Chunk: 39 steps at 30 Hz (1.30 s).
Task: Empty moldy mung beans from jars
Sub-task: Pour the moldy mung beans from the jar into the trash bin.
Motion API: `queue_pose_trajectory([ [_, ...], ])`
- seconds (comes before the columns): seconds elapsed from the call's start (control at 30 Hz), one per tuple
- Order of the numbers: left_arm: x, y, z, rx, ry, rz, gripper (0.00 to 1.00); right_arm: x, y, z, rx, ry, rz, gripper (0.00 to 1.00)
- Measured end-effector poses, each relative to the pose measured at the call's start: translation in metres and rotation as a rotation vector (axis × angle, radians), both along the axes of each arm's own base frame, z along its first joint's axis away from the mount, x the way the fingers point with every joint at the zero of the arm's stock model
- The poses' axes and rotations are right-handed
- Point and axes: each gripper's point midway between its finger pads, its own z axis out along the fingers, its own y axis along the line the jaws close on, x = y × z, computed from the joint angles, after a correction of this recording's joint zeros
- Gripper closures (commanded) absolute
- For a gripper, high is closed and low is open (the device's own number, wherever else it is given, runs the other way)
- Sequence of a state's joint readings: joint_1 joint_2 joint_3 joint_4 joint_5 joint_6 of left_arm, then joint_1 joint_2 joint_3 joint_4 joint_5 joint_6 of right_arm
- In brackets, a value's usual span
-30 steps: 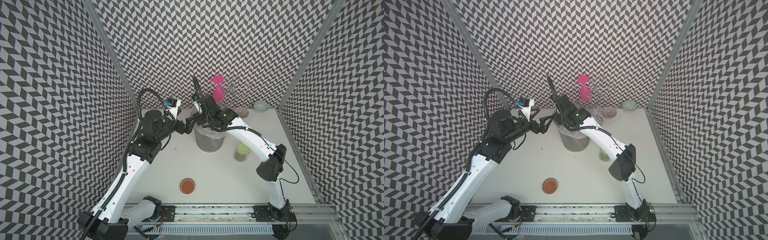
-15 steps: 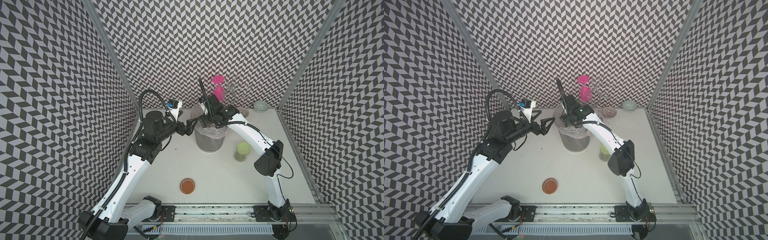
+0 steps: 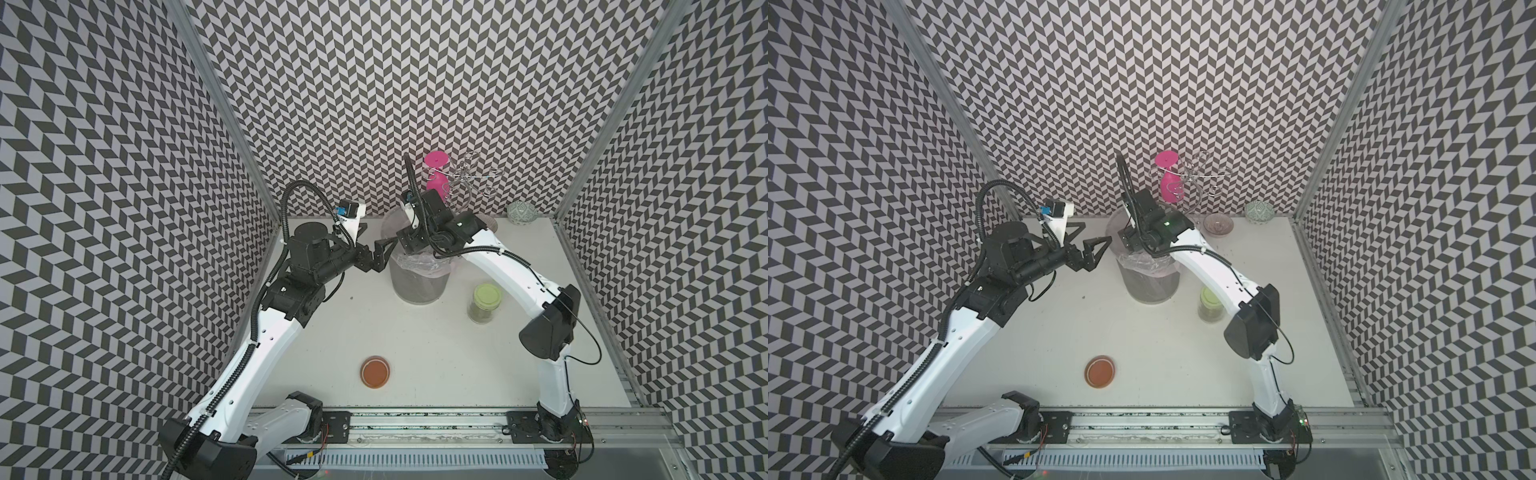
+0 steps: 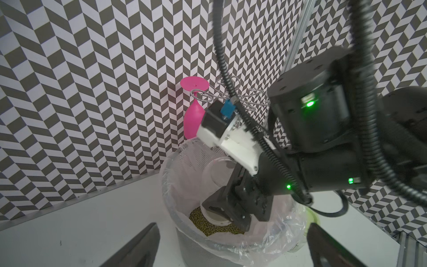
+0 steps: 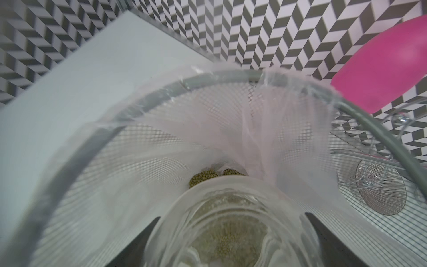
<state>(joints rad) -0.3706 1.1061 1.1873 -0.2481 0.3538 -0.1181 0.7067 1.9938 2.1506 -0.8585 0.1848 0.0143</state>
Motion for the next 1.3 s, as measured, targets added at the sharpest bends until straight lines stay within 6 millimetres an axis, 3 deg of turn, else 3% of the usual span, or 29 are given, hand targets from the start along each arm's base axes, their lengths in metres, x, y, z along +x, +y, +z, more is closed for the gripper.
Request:
queue_pose_trajectory([
  [0.13, 0.0, 0.0, 0.0, -0.006, 0.004, -0.002, 0.0, -0.011, -0.006, 0.066, 0.159, -0.09, 0.017, 0.31],
  [0.27, -0.001, -0.001, 0.001, -0.009, 0.005, -0.006, 0.0, -0.018, -0.008, 0.106, 0.259, -0.155, 0.039, 0.31],
  [0.33, -0.001, -0.001, 0.001, -0.011, 0.006, -0.006, 0.0, -0.018, -0.007, 0.11, 0.284, -0.158, 0.048, 0.31],
  [0.53, -0.001, -0.002, 0.002, -0.015, 0.001, -0.009, 0.0, -0.021, -0.002, 0.093, 0.279, -0.111, 0.072, 0.31],
  [1.03, -0.003, -0.005, 0.006, -0.03, -0.003, -0.03, 0.02, -0.024, -0.005, 0.077, 0.281, -0.098, 0.078, 0.31],
  [1.13, -0.007, -0.008, 0.008, -0.048, 0.003, -0.056, 0.02, -0.04, -0.011, 0.09, 0.347, -0.107, 0.104, 0.31],
  [1.3, -0.025, -0.013, 0.026, -0.111, -0.012, -0.125, 0.0, -0.082, -0.023, 0.139, 0.54, -0.169, 0.185, 0.31],
])
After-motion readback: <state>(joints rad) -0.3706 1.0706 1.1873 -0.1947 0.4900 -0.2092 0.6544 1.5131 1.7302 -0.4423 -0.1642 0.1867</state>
